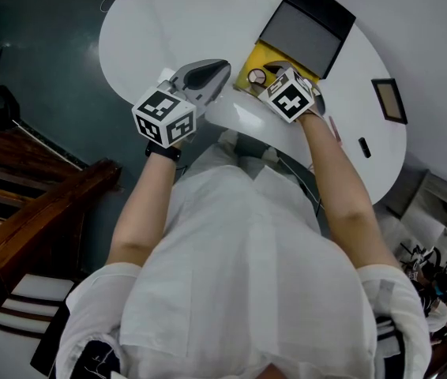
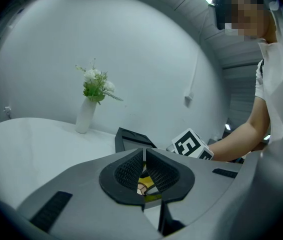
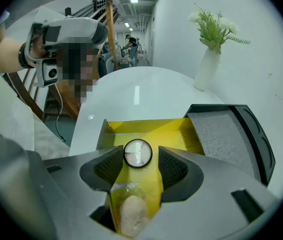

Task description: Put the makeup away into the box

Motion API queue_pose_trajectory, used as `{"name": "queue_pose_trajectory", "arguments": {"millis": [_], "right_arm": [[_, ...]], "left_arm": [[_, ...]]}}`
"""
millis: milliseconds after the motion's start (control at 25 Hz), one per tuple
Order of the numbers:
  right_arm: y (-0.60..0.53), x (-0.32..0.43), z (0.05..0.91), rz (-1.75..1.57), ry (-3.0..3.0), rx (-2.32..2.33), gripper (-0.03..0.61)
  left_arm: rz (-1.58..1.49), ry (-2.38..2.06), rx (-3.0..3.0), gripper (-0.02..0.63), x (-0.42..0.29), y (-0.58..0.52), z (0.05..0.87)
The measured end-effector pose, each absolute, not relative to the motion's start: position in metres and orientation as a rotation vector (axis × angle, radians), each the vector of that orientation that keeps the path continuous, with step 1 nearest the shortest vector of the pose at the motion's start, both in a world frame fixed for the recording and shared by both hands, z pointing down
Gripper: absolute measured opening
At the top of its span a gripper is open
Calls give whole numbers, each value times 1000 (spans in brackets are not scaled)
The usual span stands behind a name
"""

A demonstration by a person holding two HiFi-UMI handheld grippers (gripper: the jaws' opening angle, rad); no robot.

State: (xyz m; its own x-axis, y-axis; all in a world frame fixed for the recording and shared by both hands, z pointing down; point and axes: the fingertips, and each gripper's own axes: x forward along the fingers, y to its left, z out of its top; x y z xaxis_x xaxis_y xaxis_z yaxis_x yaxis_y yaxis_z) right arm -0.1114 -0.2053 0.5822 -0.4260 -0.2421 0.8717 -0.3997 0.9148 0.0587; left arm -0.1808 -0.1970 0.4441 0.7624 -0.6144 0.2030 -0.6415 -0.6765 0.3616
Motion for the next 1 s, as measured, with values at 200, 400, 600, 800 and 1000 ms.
{"name": "queue_pose_trajectory", "arguments": {"millis": [200,400,600,800,1000], "right_arm": [[-209,-99,560,192,-2074,534,210],[-211,-75,540,194,-2098,627,210],[-206,-44,525,214,-2103,729,210],[-194,-3,521,250,-2074,827,209],[-175,46,527,307,-2020,915,207]], "left_arm": [[96,-903,2577,20,-164,-200,440],[109,-829,2611,20,-140,-202,437],[124,-742,2648,20,-110,-200,433],[140,-646,2679,20,-78,-195,432],[159,-548,2705,20,-43,-185,431]]}}
